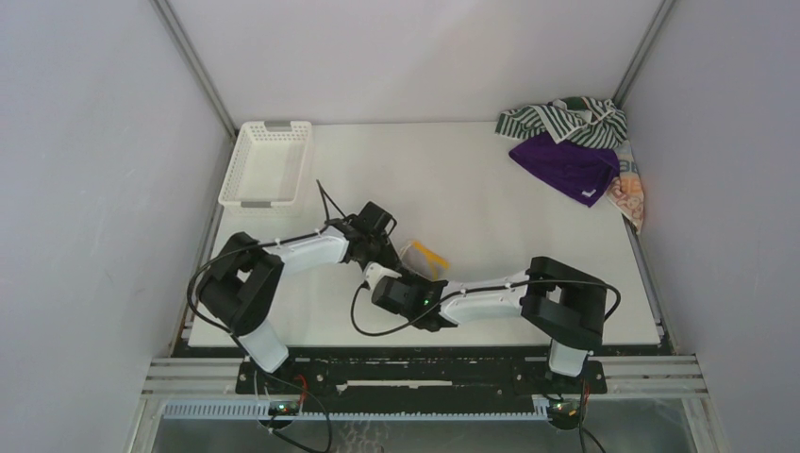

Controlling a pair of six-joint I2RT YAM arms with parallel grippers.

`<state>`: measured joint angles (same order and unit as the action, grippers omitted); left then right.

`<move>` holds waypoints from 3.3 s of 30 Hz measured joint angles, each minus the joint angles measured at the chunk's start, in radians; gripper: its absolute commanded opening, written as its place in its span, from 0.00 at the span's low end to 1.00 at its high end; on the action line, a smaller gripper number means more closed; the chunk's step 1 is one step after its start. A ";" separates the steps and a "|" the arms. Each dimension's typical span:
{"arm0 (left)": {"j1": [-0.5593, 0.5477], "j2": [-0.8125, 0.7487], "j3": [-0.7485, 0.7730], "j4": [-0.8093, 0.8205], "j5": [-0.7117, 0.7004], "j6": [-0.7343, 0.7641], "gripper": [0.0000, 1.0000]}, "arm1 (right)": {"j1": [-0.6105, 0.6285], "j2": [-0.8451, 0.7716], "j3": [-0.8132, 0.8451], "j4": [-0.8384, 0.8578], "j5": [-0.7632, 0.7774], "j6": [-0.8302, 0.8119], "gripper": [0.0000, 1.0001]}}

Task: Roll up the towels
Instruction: Roll the towel at the center of the board.

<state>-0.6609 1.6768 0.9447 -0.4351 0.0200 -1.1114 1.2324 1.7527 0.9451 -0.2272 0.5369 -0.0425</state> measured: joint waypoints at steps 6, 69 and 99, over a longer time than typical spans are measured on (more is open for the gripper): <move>0.000 0.010 0.014 -0.009 0.006 0.016 0.56 | -0.011 0.030 0.021 -0.018 0.042 -0.003 0.16; -0.025 -0.115 -0.102 0.070 -0.041 -0.016 0.50 | -0.702 0.356 0.114 0.177 -1.716 0.537 0.33; -0.035 -0.113 -0.102 0.096 -0.050 0.032 0.48 | -0.681 0.299 0.267 -0.119 -1.349 0.422 0.24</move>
<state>-0.6964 1.5639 0.8425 -0.3389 -0.0296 -1.0798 0.5510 2.0514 1.2118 -0.3462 -0.8124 0.3794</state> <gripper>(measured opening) 0.484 0.239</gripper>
